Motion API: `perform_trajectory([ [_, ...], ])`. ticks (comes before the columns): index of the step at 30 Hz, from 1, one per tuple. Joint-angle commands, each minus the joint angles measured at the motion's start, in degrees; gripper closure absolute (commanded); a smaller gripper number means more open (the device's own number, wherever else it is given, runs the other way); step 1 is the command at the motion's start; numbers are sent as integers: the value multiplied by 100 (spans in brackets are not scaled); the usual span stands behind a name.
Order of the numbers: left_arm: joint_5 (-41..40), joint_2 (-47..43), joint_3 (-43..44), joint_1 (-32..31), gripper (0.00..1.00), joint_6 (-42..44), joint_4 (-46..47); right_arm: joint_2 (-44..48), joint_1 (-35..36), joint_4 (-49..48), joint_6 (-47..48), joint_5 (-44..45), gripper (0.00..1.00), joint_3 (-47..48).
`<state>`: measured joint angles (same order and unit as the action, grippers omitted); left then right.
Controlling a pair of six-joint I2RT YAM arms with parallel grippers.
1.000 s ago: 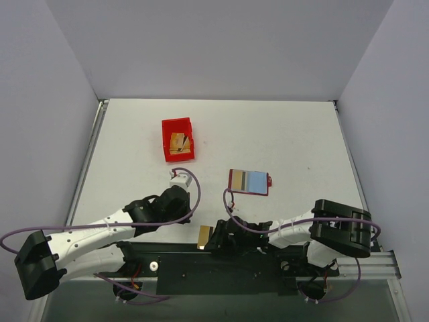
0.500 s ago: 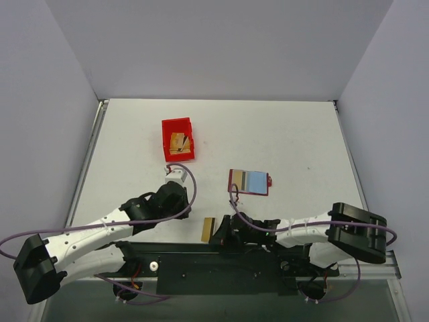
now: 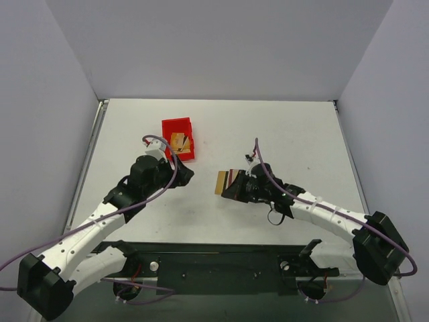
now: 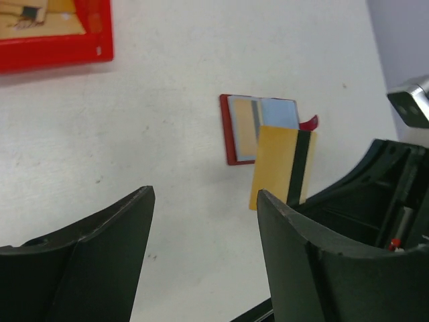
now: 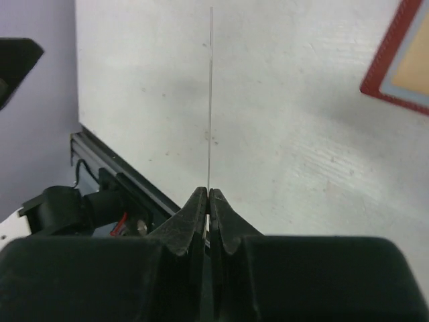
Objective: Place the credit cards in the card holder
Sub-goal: Pick up the credit card at the corner of the board.
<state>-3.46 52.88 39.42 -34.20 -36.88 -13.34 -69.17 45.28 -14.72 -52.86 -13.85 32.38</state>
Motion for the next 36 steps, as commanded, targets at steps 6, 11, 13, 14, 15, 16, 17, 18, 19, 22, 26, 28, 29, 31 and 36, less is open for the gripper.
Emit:
perform_trajectory([
  [6,2438,600,163,466,28,-47,2668,-931,-1407,-1374,558,-4000,100,1129],
  [11,2684,802,93,572,30,-152,2802,-1090,-1478,-2008,268,-4662,100,1236],
  [13,2798,855,-30,651,32,-249,2959,-1090,-1478,-2184,233,-4689,100,1174],
  [14,2833,873,-66,712,32,-319,3030,-1090,-1487,-2297,215,-4697,100,1157],
  [15,2912,890,-144,739,32,-346,3118,-1099,-1487,-2368,145,-4715,100,1104],
  [16,2948,908,-189,800,33,-389,3162,-1099,-1487,-2578,110,-4732,100,1078],
  [17,2991,934,-215,818,33,-407,3215,-1090,-1487,-2684,-4,-4767,100,1008],
  [18,3018,934,-241,844,33,-433,3233,-1099,-1487,-2894,-57,-4803,100,981],
  [19,3062,952,-242,853,34,-442,3302,-1090,-1487,-2957,-110,-4838,100,963],
  [22,3263,1022,-268,853,38,-591,3548,-1152,-1487,-2905,-67,-4882,100,998],
  [26,3711,1198,-478,853,44,-1091,4521,-1204,-1487,-2922,-75,-4908,100,1033],
  [28,3957,1338,-610,862,51,-1416,5127,-1231,-1487,-2922,-67,-4891,100,1033],
  [29,4020,1469,-663,853,53,-1618,5288,-1257,-1495,-2905,-58,-4891,100,1042],
  [31,4248,1619,-751,853,61,-1900,5789,-1283,-1487,-2905,-49,-4882,100,1051],
  [36,4372,1699,-822,853,89,-2033,6046,-1275,-1548,-2826,30,-4777,99,1016],
])
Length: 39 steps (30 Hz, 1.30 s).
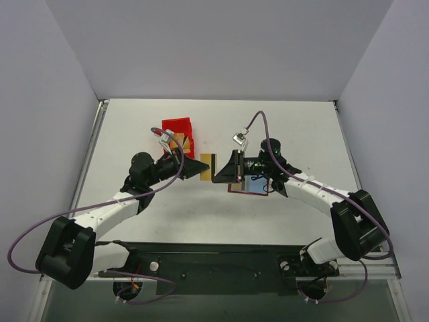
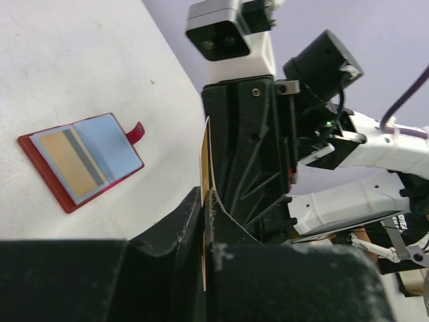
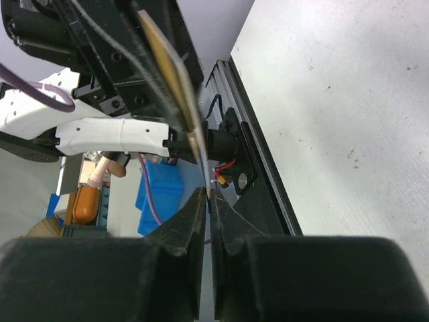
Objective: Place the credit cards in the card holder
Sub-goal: Pick up the credit card at the corner of the board.
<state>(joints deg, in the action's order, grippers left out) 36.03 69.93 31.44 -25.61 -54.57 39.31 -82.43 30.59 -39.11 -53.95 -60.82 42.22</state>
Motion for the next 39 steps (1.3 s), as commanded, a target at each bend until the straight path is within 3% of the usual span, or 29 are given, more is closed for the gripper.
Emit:
perform_trajectory([
  [1,414,-58,-7,-6,92,-213,736,95,-97,-291,183,-45,91,32],
  [2,370,-76,2,-6,98,-186,597,122,-97,-246,270,17,87,24],
  [3,317,-137,28,-6,100,-99,482,192,-132,-133,393,43,78,15],
  [5,282,-190,64,-6,100,-63,306,324,-141,140,639,219,69,23],
  [10,299,-190,20,-15,100,-124,305,728,-141,756,1097,930,65,112],
  [13,290,-190,-33,-15,100,-133,305,834,-141,712,1124,1212,65,76],
  [29,493,38,55,-173,100,-309,595,491,-9,176,816,975,68,313],
  [36,449,170,81,-331,100,-362,719,456,43,9,720,949,78,296],
  [39,413,161,73,-340,100,-353,718,447,52,-17,685,940,91,287],
])
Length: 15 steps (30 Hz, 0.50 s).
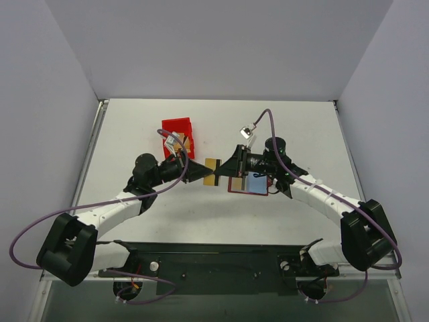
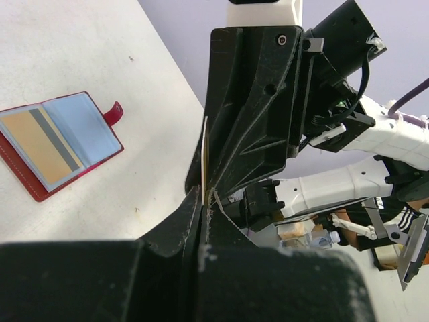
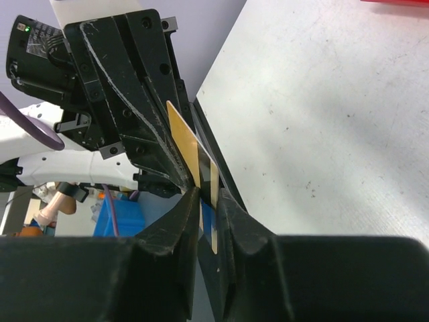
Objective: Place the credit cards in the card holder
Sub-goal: Pick up the credit card at the corner of the board.
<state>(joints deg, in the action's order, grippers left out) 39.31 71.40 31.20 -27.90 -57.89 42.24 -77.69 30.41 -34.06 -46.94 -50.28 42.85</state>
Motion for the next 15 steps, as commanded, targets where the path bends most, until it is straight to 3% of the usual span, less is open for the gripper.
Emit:
perform_trajectory([
  [1,33,-3,97,-110,99,-21,417,-27,70,-505,-17,-122,93,215],
  [2,-2,-12,88,-110,96,-12,408,-9,70,-470,-8,-122,99,206],
  [8,-310,-73,193,-40,47,120,83,157,-79,512,359,341,100,311],
  [12,-458,-3,421,-14,34,461,-520,325,-343,2217,1043,1333,100,592],
  [15,-853,128,659,-127,32,1084,-1295,150,-632,3989,1634,2100,100,1031],
])
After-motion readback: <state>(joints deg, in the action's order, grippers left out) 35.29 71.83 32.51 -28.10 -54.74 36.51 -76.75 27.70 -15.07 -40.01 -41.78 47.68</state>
